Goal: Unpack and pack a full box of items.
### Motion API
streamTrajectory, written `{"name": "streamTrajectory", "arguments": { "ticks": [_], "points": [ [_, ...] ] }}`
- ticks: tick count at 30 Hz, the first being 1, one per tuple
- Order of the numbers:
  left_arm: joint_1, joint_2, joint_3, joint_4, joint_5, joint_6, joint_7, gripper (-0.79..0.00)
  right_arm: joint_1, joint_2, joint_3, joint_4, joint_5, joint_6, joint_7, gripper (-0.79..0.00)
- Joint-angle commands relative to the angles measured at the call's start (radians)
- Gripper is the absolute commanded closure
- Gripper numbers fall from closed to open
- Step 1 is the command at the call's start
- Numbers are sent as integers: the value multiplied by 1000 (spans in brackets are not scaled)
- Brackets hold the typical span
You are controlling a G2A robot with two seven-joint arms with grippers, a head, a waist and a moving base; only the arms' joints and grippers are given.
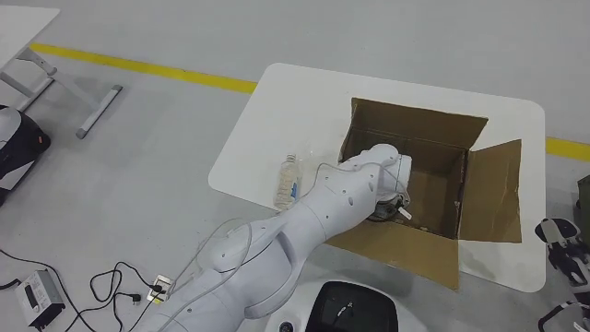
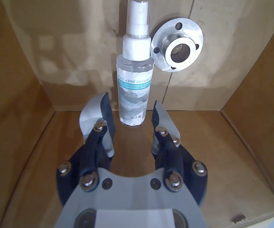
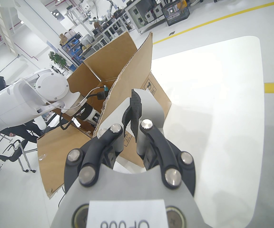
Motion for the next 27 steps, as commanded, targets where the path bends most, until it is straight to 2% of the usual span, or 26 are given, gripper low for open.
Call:
{"name": "streamTrajectory", "arguments": {
  "ticks": [1, 3, 5, 7, 12, 15, 17, 20, 21, 23, 27],
  "points": [
    [0, -2, -1, 6, 0, -5, 7, -376, 0, 0, 0, 0, 0, 0, 0, 0],
    [-1, -6, -1, 13, 1, -10, 16, -382, 0, 0, 0, 0, 0, 0, 0, 0],
    [-1, -9, 2, 25, 11, -3, 30, -425, 0, 0, 0, 0, 0, 0, 0, 0],
    [-3, -13, -2, 33, 2, -8, 35, -388, 0, 0, 0, 0, 0, 0, 0, 0],
    [-10, -22, -7, 51, -5, -23, 51, -391, 0, 0, 0, 0, 0, 0, 0, 0],
    [-17, -28, -8, 59, -4, -26, 58, -413, 0, 0, 0, 0, 0, 0, 0, 0],
    [-18, -32, -5, 70, 5, -26, 79, -483, 0, 0, 0, 0, 0, 0, 0, 0],
    [-20, -38, -8, 92, 1, -35, 92, -489, 0, 0, 0, 0, 0, 0, 0, 0],
    [-22, -40, -9, 100, -1, -35, 97, -459, 0, 0, 0, 0, 0, 0, 0, 0],
    [-23, -45, -10, 114, -4, -39, 111, -446, 0, 0, 0, 0, 0, 0, 0, 0],
    [-29, -57, -12, 141, -11, -48, 129, -493, 0, 0, 0, 0, 0, 0, 0, 0]
  ]
}}
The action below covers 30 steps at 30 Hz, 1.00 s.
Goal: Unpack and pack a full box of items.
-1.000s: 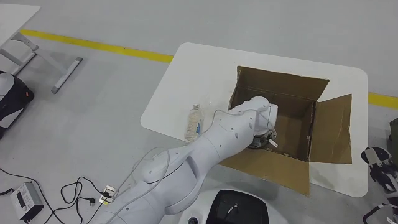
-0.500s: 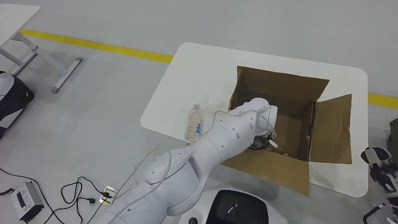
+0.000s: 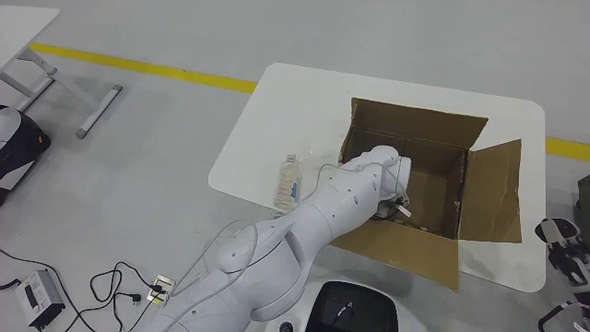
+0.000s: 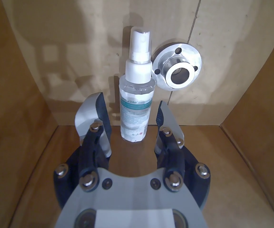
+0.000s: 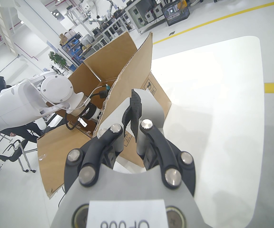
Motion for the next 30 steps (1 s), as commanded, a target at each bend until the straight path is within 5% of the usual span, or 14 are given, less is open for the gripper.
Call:
{"name": "streamTrajectory", "arguments": {
  "ticks": [1, 9, 18, 30],
  "points": [
    [-4, -6, 0, 12, -2, -2, 6, -499, 0, 0, 0, 0, 0, 0, 0, 0],
    [-16, -33, 4, 76, -12, -36, 36, -554, 0, 0, 0, 0, 0, 0, 0, 0],
    [-31, -62, 9, 147, -12, -53, 58, -474, 0, 0, 0, 0, 0, 0, 0, 0],
    [-39, -86, 4, 212, -14, -75, 68, -646, 0, 0, 0, 0, 0, 0, 0, 0]
  ]
}}
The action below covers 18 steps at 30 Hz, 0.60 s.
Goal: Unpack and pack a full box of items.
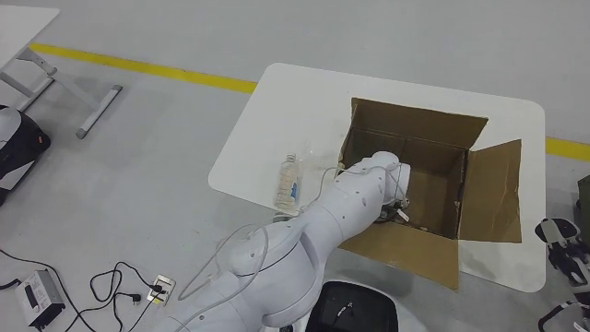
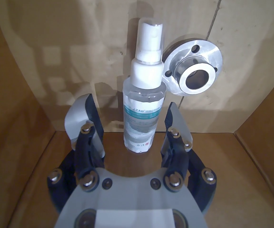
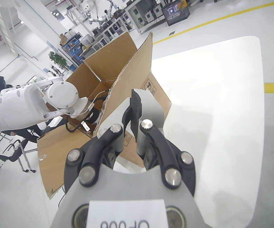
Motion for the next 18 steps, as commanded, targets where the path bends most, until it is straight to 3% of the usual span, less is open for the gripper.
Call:
{"name": "streamTrajectory", "arguments": {
  "ticks": [1, 4, 9, 11, 12, 18],
  "points": [
    [-2, -3, -1, 7, 1, -4, 0, -619, 0, 0, 0, 0, 0, 0, 0, 0],
    [-5, -6, -1, 20, 6, -7, 5, -409, 0, 0, 0, 0, 0, 0, 0, 0],
    [-4, -10, -4, 37, 10, -8, 14, -302, 0, 0, 0, 0, 0, 0, 0, 0],
    [-3, -12, -4, 40, 13, -7, 16, -52, 0, 0, 0, 0, 0, 0, 0, 0],
    [-4, -12, -4, 41, 15, -7, 18, 0, 0, 0, 0, 0, 0, 0, 0, -3],
    [-12, -15, -12, 41, 14, -14, 9, 0, 0, 0, 0, 0, 0, 0, 0, -6]
  ]
}}
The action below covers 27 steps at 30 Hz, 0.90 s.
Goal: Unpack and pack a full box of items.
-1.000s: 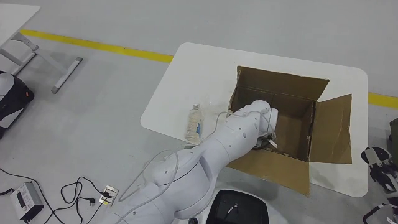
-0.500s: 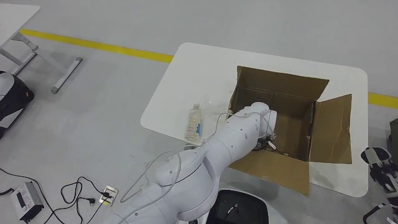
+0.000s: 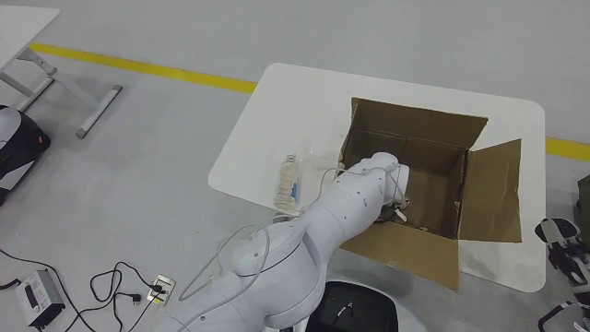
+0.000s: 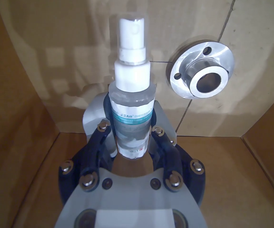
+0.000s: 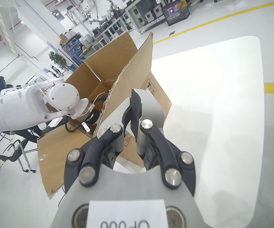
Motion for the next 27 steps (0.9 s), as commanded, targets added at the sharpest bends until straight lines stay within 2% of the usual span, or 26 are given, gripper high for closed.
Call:
{"name": "streamTrajectory", "arguments": {
  "ticks": [1, 6, 11, 12, 13, 14, 20, 24, 27],
  "points": [
    [-5, 0, -4, -3, -4, -4, -8, 0, 0, 0, 0, 0, 0, 0, 0, -9],
    [-32, 1, -10, -23, 2, -4, -31, 0, 0, 0, 0, 0, 0, 0, 0, -18],
    [-76, 3, -10, -75, 27, 31, -86, 0, 0, 0, 0, 0, 0, 0, 0, -95],
    [-83, 8, -19, -84, 18, 24, -98, 0, 0, 0, 0, 0, 0, 0, 0, -166],
    [-91, 12, -22, -96, 22, 20, -108, 0, 0, 0, 0, 0, 0, 0, 0, -332],
    [-94, 16, -29, -114, 14, 11, -126, 0, 0, 0, 0, 0, 0, 0, 0, -785],
    [-103, 48, -36, -288, 72, 3, -244, 0, -1, -2, -11, -10, 3, 13, -3, -785],
    [-72, 89, -61, -481, 134, 32, -334, 0, -4, -3, -17, -20, 32, 6, 6, -785],
    [-20, 134, -95, -663, 219, 38, -406, 0, -5, -1, -14, -28, 85, -2, 47, -785]
  ]
}}
